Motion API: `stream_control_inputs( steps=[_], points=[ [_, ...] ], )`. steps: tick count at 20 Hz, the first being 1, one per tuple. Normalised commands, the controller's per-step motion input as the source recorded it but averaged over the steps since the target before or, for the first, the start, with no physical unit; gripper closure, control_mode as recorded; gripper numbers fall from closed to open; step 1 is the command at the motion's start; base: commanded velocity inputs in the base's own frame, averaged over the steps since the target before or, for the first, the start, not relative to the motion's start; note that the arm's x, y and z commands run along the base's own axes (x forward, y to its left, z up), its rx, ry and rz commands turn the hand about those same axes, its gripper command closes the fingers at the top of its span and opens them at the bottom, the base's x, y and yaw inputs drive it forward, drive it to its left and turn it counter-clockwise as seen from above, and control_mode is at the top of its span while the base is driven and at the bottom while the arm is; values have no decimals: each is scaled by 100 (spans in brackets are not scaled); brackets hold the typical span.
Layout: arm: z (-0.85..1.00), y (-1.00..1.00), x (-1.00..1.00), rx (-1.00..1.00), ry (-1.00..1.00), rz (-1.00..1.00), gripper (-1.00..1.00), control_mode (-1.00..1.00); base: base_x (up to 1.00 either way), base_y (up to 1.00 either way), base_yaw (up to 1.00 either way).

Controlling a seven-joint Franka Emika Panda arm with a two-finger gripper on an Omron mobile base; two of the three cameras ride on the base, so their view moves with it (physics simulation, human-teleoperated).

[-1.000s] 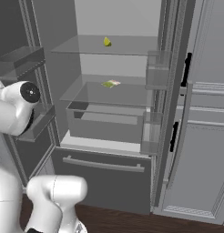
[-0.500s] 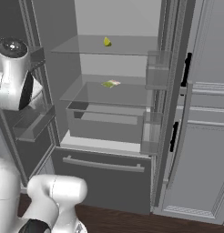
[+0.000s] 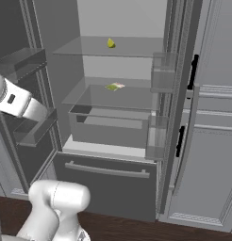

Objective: Grab a lemon wedge from the fridge and one ice cube from the ice bowl, and put them in the glass of lemonade.

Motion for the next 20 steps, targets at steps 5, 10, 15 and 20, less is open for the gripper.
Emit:
stream_control_inputs(
  steps=[5,10,15,20],
  points=[
    [46,-51,-52,-7,-6,-8,-100,-100,0,0,0],
    [41,-27,-48,0,0,-1,-100,-100,0,0,0],
    [0,0,1,-3,0,0,-100,-100,0,0,0],
    [0,0,28,0,0,0,-100,-100,0,0,0]
  ],
)
